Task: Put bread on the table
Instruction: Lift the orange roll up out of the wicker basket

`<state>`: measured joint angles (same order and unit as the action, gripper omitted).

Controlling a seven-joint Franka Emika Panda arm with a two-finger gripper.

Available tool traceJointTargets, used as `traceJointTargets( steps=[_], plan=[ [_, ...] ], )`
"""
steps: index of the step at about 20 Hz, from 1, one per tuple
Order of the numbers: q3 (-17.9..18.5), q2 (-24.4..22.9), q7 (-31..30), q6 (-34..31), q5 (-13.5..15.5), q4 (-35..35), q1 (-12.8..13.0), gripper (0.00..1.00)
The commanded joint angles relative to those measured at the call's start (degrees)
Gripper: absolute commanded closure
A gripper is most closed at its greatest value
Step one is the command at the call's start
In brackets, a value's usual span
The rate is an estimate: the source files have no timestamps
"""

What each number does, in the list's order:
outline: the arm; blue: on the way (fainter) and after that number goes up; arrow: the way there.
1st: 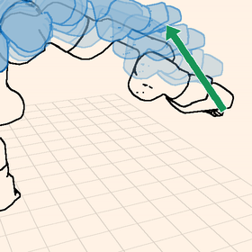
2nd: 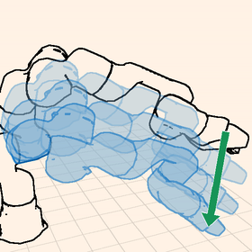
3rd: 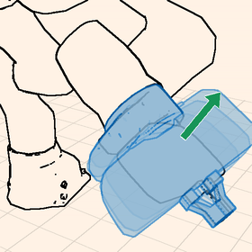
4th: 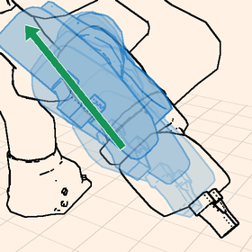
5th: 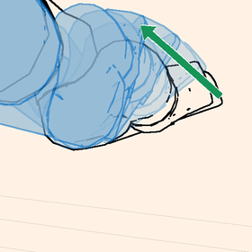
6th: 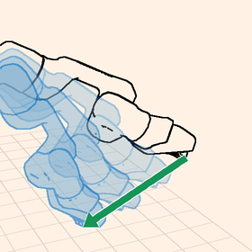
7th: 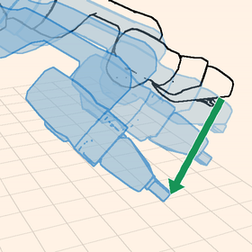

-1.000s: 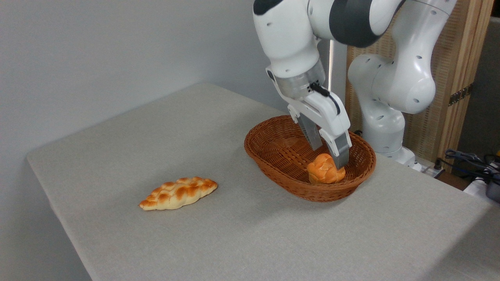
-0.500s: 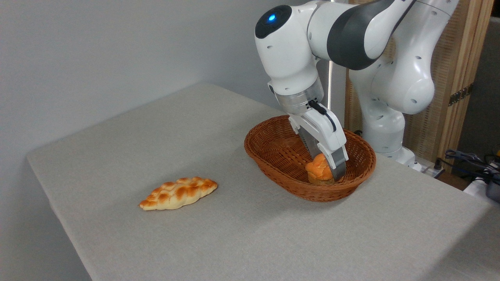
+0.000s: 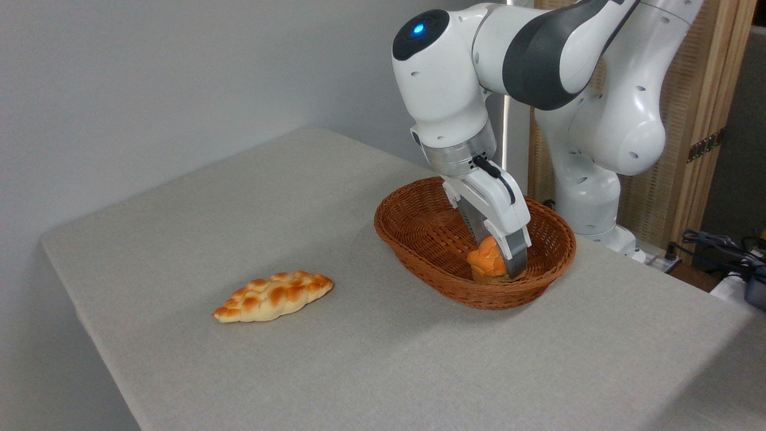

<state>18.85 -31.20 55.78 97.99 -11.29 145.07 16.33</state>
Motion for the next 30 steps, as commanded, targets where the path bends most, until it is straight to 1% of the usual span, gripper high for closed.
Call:
traceJointTargets(
  steps=[1, 6, 9, 13, 15, 17, 22, 23, 25, 27, 28, 29, 30],
  plan=[
    [1.01, -0.88, 0.12, 0.97, -1.01, 0.74, 0.98, 0.55],
    [1.01, -0.88, 0.03, 0.54, -1.1, 0.65, 1.25, 0.55],
    [0.93, -1.15, -0.23, -2.27, -1.01, 0.04, 1.25, 0.55],
    [0.92, -1.15, -0.32, -3.33, -0.92, -0.05, 1.51, 0.69],
    [1.01, -1.15, -0.06, -3.33, -1.01, -0.05, 1.51, 0.72],
    [1.01, -1.15, 0.12, -3.33, -1.1, -0.05, 1.69, 0.79],
    [0.93, -0.97, 0.03, -3.16, -1.1, -0.05, 2.04, 0.8],
    [1.01, -0.97, 0.12, -3.16, -1.27, -0.05, 2.82, 0.8],
    [0.93, -0.97, 0.03, -3.16, -3.46, -0.14, 3.27, 0.8],
    [0.92, -0.97, -0.06, -3.42, -3.73, -0.58, 3.88, 0.81],
    [0.84, -0.97, -0.23, -3.86, -3.65, -0.84, 3.88, 0.84],
    [0.75, -0.97, 0.2, -5.69, -3.65, -2.32, 3.97, 0.87],
    [0.66, -0.97, 0.56, -6.92, -3.47, -3.47, 3.97, 0.88]
  ],
)
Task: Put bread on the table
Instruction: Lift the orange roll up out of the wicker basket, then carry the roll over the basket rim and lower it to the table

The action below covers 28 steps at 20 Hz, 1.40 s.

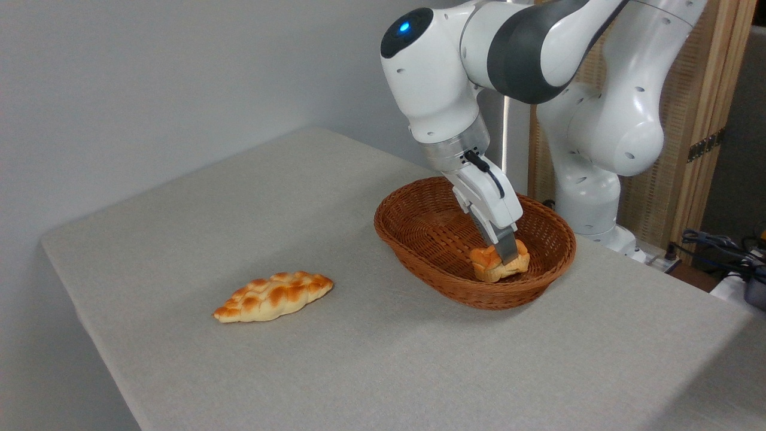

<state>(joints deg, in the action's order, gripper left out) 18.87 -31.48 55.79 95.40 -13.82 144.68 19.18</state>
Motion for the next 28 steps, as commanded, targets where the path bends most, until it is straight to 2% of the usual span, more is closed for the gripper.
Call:
traceJointTargets(
  steps=[1, 5, 9, 13, 17, 19, 20, 21, 22, 28],
  plan=[
    [0.47, -0.69, 0.55, -5.73, -0.51, -4.65, 1.55, 0.88],
    [0.03, -0.08, 0.37, -12.24, 4.32, -13.08, 5.41, 0.9],
    [0.99, 3.16, 0.55, -11.12, 4.59, -21.7, 6.39, 0.9],
    [1.26, 13.96, 0.73, -2.96, 4.24, -25.14, 6.39, 0.89],
    [1.61, 22.76, 0.38, 8.55, 4.24, -28.66, 6.13, 0.84],
    [3.1, 24.27, 0.55, 14.61, 4.59, -28.49, 6.22, 0.67],
    [3.19, 24.44, 0.64, 16.73, 4.68, -28.31, 6.22, 0.48],
    [3.28, 25.05, 0.73, 18.14, 4.59, -28.31, 6.3, 0.21],
    [3.19, 25.23, 0.64, 19.03, 4.68, -28.23, 6.3, 0.0],
    [3.19, 26.11, 0.73, 19.3, 4.59, -27.52, 7.53, 0.0]
  ],
)
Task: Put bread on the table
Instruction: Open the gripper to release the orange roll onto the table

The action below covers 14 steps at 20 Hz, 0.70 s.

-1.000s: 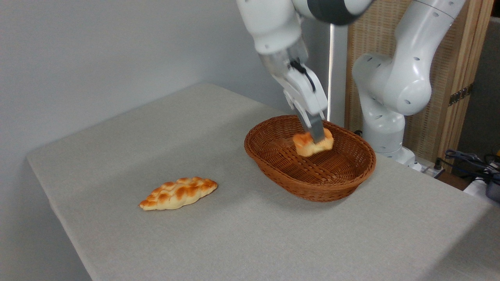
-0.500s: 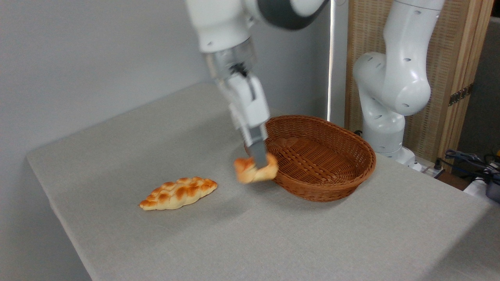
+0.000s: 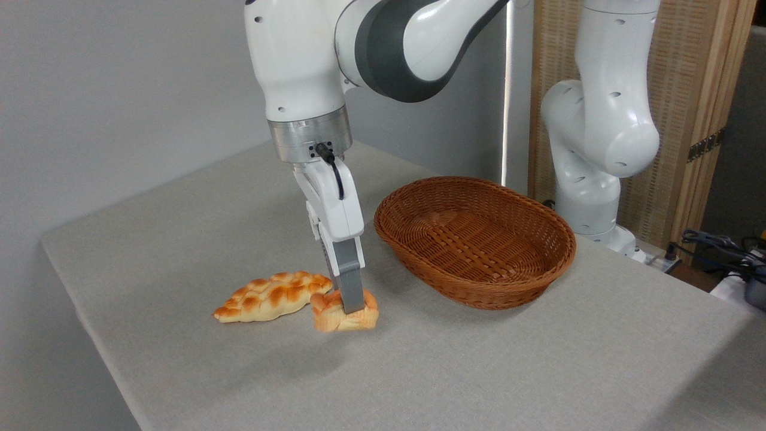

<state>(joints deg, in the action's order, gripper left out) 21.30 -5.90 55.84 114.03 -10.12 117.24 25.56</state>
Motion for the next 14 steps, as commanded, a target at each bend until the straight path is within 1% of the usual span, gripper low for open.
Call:
traceJointTargets(
  steps=[1, 8, 10, 11, 12, 13, 14],
  plan=[
    [0.76, 0.54, 0.67, 0.66, 0.9, 0.36, 1.16, 0.0],
    [0.94, 0.27, 0.59, 0.58, 0.54, -0.25, 0.98, 0.0],
    [0.94, -0.08, -0.73, -0.91, 1.07, -2.88, 0.72, 0.0],
    [0.94, -0.17, -2.04, -3.79, 1.25, -5.24, 0.46, 0.0],
    [0.94, 0.18, -3.36, -8.26, 1.77, -8.92, 0.37, 0.0],
    [1.03, 0.71, -3.54, -13.09, 2.64, -12.44, 0.28, 0.0],
    [1.03, 1.5, -3.55, -16.7, 3.7, -15.08, -0.33, 0.0]
  ],
)
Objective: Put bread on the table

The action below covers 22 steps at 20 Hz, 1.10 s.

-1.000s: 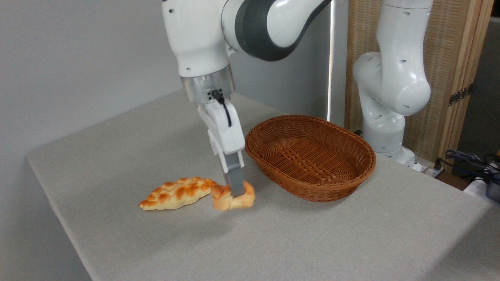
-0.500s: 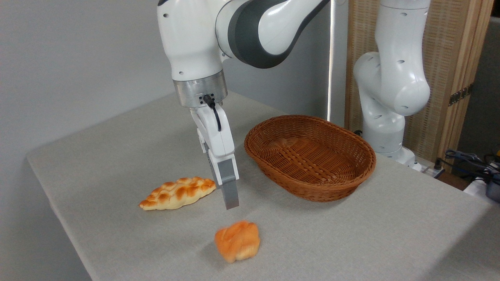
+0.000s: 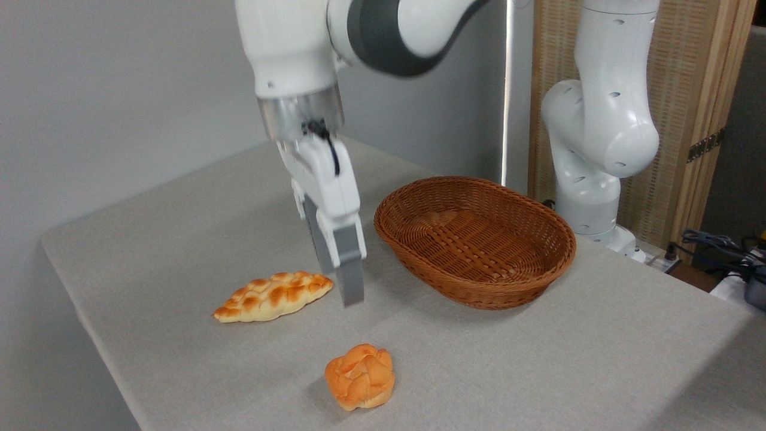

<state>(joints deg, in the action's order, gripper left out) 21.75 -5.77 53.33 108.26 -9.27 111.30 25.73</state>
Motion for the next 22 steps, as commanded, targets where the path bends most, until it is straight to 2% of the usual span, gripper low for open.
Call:
traceJointTargets(
  steps=[1, 3, 7, 8, 9, 11, 12, 16, 19, 22],
  plan=[
    [0.48, 2.15, -1.21, -13.31, 4.6, -11.96, -1.55, 0.0],
    [0.57, 2.34, -1.56, -13.95, 7.16, -14.0, -1.82, 0.0],
    [0.57, 2.42, -7.43, -14.56, 7.52, -17.6, -2.0, 0.0],
    [-0.04, 2.43, -10.15, -14.83, 7.87, -18.31, -3.04, 0.0],
    [-2.91, 2.51, -12.27, -15.44, 9.0, -18.92, -6.53, 0.0],
    [-12.83, 2.43, -12.99, -15.97, 9.98, -19.63, -16.27, 0.0],
    [-14.88, 2.43, -13.08, -15.97, 10.06, -19.63, -18.24, 0.0],
    [-17.79, 3.48, -13.34, -16.06, 9.98, -19.11, -18.7, 0.0],
    [-17.89, 4.27, -13.34, -16.06, 10.06, -19.02, -18.96, 0.0],
    [-20.07, 4.27, -13.08, -16.06, 10.07, -19.1, -22.37, 0.0]
  ],
)
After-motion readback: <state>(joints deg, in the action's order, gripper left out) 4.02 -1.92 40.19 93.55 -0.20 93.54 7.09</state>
